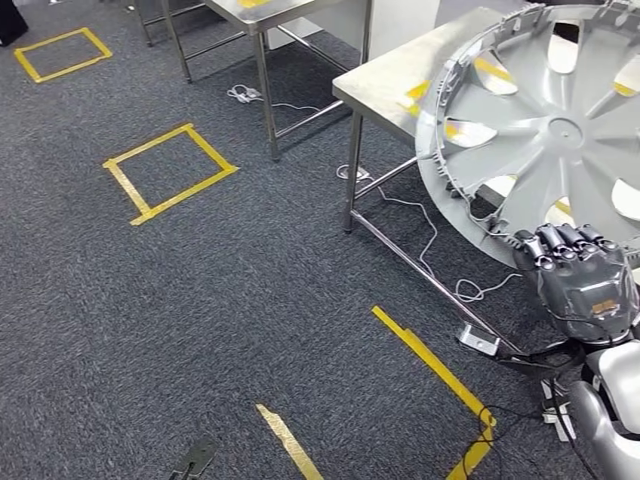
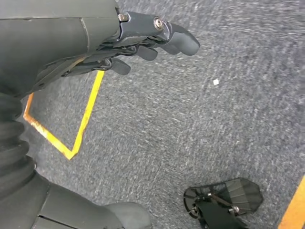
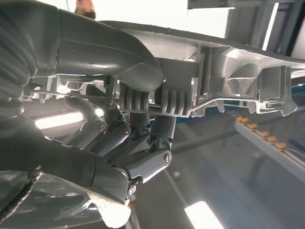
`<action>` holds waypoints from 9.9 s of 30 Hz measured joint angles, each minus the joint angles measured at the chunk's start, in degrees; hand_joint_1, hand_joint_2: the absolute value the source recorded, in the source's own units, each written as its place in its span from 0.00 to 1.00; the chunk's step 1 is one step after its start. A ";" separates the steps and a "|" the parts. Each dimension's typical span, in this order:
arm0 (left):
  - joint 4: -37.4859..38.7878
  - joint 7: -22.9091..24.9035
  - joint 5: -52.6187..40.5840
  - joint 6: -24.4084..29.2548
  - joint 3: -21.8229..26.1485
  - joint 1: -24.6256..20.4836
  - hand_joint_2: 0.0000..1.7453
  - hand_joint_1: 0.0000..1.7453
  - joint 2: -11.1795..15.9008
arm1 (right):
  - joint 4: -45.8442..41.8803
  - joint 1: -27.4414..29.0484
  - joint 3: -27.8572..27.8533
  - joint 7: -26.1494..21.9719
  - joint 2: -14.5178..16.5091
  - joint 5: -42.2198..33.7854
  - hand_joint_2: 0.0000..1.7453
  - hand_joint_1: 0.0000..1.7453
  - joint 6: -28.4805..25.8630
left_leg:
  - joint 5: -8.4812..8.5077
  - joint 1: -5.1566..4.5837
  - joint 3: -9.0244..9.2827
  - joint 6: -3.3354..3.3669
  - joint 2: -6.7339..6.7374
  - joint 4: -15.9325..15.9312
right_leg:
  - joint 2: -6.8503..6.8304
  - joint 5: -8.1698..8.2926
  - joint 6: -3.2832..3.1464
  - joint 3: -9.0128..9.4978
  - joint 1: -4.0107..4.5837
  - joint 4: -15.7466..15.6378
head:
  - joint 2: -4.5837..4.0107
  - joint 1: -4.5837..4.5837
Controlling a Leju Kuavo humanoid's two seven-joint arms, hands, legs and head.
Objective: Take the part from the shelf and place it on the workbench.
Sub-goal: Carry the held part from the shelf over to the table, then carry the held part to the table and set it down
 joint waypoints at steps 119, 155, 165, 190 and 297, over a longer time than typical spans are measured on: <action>0.02 -1.89 -0.27 -4.26 0.17 -0.67 1.00 0.00 1.01 | 3.43 -4.16 1.07 0.28 -1.44 1.77 1.00 1.00 -0.31 | 0.70 0.06 -2.21 0.68 -3.65 1.43 | 2.25 -6.72 -0.77 -4.93 -0.07 11.71 | 0.00 -0.54; 0.02 -1.24 -0.22 -4.52 0.19 -0.72 1.00 0.00 0.98 | 4.27 -4.94 1.20 0.27 -1.43 1.72 1.00 1.00 -0.42 | 0.10 -0.08 -1.74 -0.52 -3.75 1.77 | 1.91 0.56 -1.21 2.73 -0.06 -3.96 | 0.00 -0.84; 0.02 -1.05 -0.28 -4.60 0.19 -0.55 1.00 0.00 1.09 | 4.38 -4.74 1.54 0.36 -1.42 1.66 1.00 1.00 -0.46 | -6.81 0.30 -9.05 -2.40 -3.70 17.88 | 2.15 0.33 -3.25 3.13 -0.09 -4.40 | 0.00 -1.21; 0.01 -0.70 -0.81 -4.59 0.20 -0.55 1.00 0.00 1.30 | 4.91 -4.79 1.59 0.87 -1.42 1.52 1.00 1.00 -0.49 | -0.71 -0.18 -3.05 -1.57 -3.74 3.56 | 2.10 0.64 -2.63 2.56 -0.16 -4.22 | 0.00 -0.88; 0.00 1.26 -3.19 -5.82 -0.24 -1.29 1.00 0.00 1.06 | 14.59 -15.28 9.94 -1.36 4.14 3.32 1.00 1.00 7.32 | 0.97 0.34 -3.68 -0.34 -3.93 2.01 | 2.21 -2.70 -1.64 4.17 0.15 -3.60 | 0.00 -0.77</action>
